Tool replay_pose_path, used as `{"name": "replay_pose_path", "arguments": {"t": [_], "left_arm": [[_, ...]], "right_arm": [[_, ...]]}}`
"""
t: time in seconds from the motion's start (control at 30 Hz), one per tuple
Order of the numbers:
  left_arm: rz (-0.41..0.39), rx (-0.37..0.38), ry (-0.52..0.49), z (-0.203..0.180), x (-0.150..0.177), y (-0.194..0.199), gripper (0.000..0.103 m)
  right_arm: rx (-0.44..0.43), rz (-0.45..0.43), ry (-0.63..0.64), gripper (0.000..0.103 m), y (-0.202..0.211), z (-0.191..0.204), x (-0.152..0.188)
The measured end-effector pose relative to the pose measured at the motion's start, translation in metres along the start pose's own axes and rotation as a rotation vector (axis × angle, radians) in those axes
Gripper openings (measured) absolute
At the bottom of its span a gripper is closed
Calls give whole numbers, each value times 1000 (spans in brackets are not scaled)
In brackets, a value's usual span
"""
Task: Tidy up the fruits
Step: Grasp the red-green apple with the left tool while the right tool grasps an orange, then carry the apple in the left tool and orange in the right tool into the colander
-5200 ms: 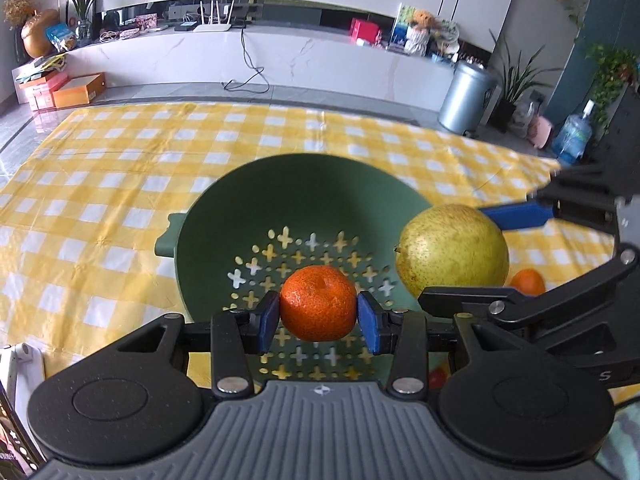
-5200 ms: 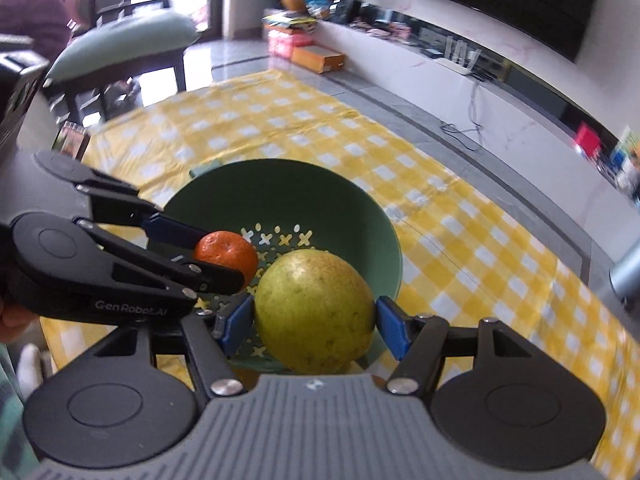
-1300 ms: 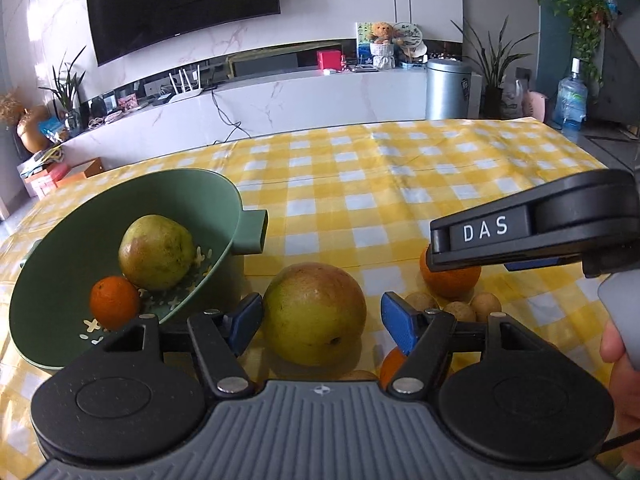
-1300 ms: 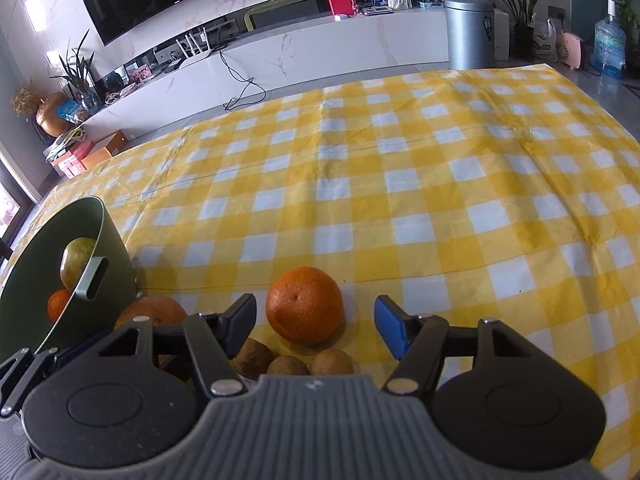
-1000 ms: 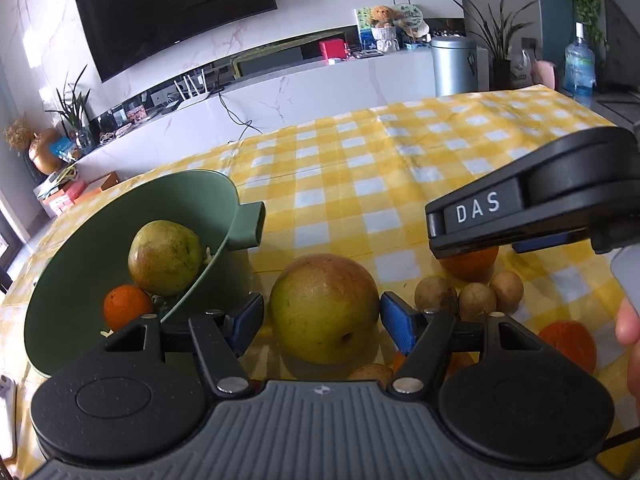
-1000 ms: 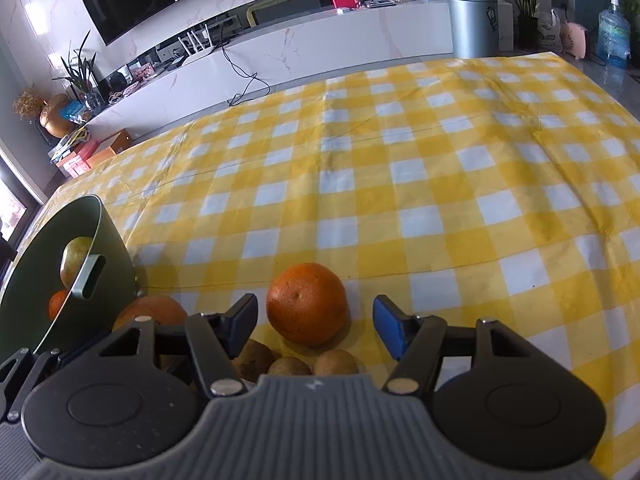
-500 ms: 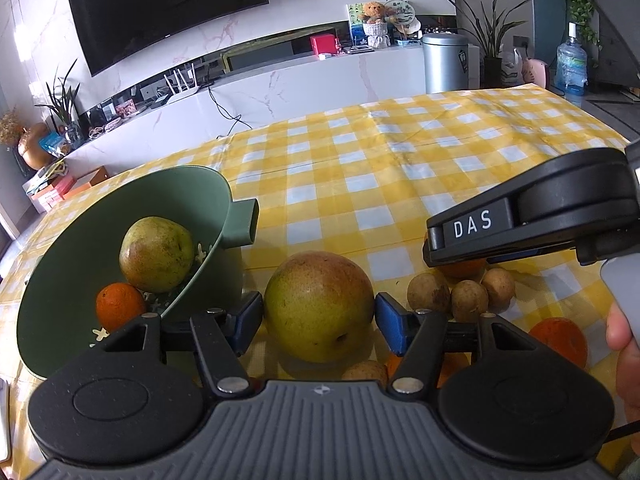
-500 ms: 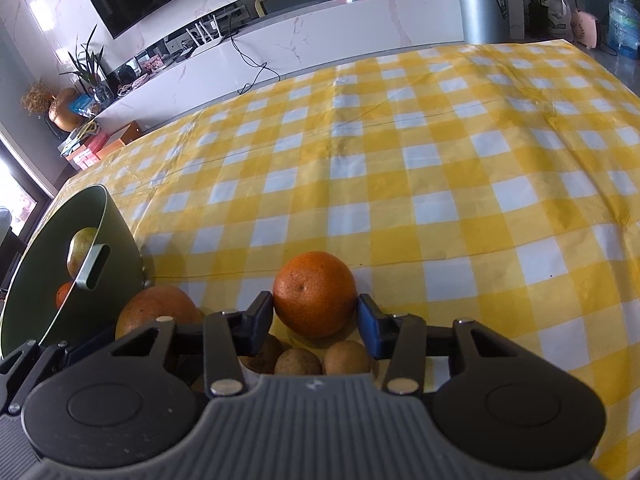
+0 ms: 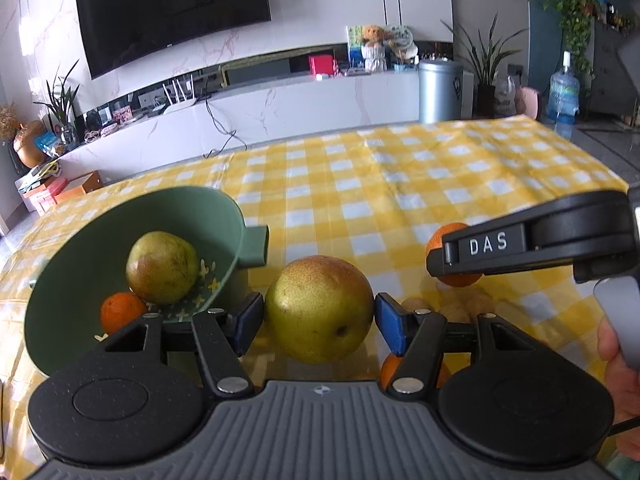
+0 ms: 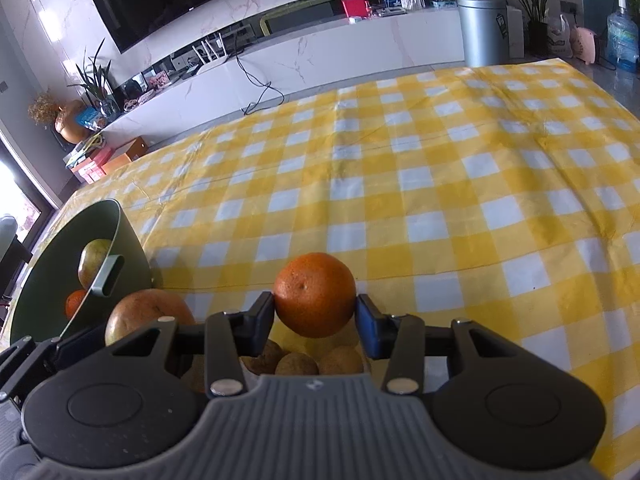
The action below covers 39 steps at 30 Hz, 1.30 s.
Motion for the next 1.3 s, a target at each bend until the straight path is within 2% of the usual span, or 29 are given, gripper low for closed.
{"name": "replay_pose_path", "arguments": {"t": [0.27,0.5,0.77,0.9,1.07,1.3], "left_arm": [[-61,56,58,9,-21,25,70],[-117,102,111,22,-35,47,69],[-142,182,191,51,-47,68,69],[-152,185,219,74,-53,74,69],[-111,207,285,108,-55,71,69],[-27,214,374,151,-37,57,69]], "right_arm": [[-16,-68,37,41,22,5,-1],[-27,-122,133,41,42,24,1],[-68,-146,204,41,62,57,-3],[-93,-158,282,41,70,87,-6],[-116,-149,405,41,72,126,-9],[-133,-78,615,41,58,177,-7]]}}
Point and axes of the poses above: each gripper's, at about its wrist camera, not at the fingertips, and y roughly against the way its jaws point, z to its left, x to its underside, the point moved 8 cm from there along -y, roughly the way its jaws point, and after that the axes turned 2 degrees about z, right-handed, at the moved point
